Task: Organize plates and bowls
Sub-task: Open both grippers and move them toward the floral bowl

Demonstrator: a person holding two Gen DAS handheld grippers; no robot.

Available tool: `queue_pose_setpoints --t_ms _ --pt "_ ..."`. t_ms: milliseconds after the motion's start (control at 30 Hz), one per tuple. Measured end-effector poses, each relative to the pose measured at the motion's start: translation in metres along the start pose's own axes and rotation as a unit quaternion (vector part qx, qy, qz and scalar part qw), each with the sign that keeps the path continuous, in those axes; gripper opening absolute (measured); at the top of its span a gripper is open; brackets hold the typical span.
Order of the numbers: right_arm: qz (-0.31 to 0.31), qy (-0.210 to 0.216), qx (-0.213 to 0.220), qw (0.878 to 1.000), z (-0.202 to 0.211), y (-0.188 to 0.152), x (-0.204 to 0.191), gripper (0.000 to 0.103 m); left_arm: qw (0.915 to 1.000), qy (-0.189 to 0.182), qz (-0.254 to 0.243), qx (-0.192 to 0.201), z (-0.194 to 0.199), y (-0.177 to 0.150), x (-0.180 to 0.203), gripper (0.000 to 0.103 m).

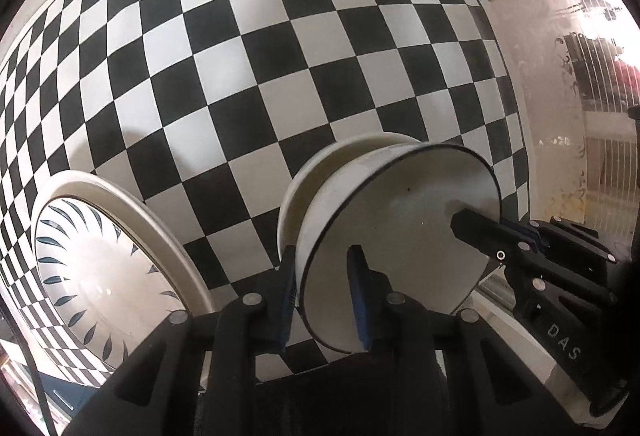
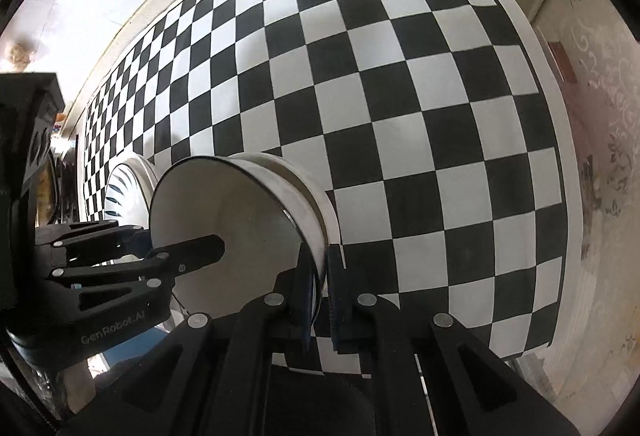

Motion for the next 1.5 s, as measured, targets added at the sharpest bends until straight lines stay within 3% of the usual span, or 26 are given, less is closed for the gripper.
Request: queue_pose_setpoints --t_ms 300,400,700,833,967,1033,1067,1100,1167,1333,1500 --pt "-0.009 0.010 -0.003 1.000 0.004 0.000 0.004 0.008 1.0000 -0.005 0.003 -0.008 0.002 -0.003 -0.006 0.023" --pt "-0.010 0.014 -0.003 1.000 0.004 -0.001 0.004 0.007 0.9998 0.010 0.005 -0.015 0.005 -0.008 -0.011 0.023" --pt "-0.012 0.023 -0.004 1.000 0.004 0.000 0.005 0.007 0.9995 -0.003 0.024 -0.022 0.001 -0.012 -0.024 0.023" --pt "-0.023 0.037 -0.007 0.999 0.007 0.003 0.009 0.008 0.9996 -0.002 0.029 -0.004 0.015 -0.011 -0.028 0.023" --pt "-0.007 0.016 0.017 1.000 0.027 0.016 0.011 0.008 0.9979 0.013 0.036 0.052 0.047 -0.006 -0.030 0.023" --pt "-0.001 0.008 0.032 0.999 0.038 0.027 0.012 0.019 0.9959 0.015 0.040 0.080 0.064 0.003 -0.031 0.024" --pt "0.001 0.006 0.041 0.999 0.044 0.033 0.013 0.035 0.9948 0.015 0.043 0.091 0.070 0.008 -0.031 0.026" --pt "0.001 0.004 0.049 0.999 0.048 0.039 0.014 0.062 0.9937 0.018 0.044 0.101 0.075 0.014 -0.031 0.031" --pt "0.003 -0.003 0.070 0.998 0.058 0.054 0.017 0.088 0.9920 0.019 0.052 0.113 0.083 0.028 -0.033 0.031" --pt "-0.011 -0.003 0.104 0.995 0.074 0.094 0.027 0.088 0.9860 0.030 0.072 0.147 0.098 0.074 -0.037 0.031" --pt "-0.024 -0.014 0.116 0.993 0.076 0.137 0.037 0.088 0.9838 0.027 0.081 0.158 0.101 0.117 -0.040 0.031"
Point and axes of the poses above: each gripper's, at about its wrist camera, not at the fingertips, and z roughly against the way its jaws point, x to its right, y to its top, the point moved 1 cm from there along -z, roughly the way its jaws point, and after that the axes turned 7 degrees about z, right-handed, at the moved point
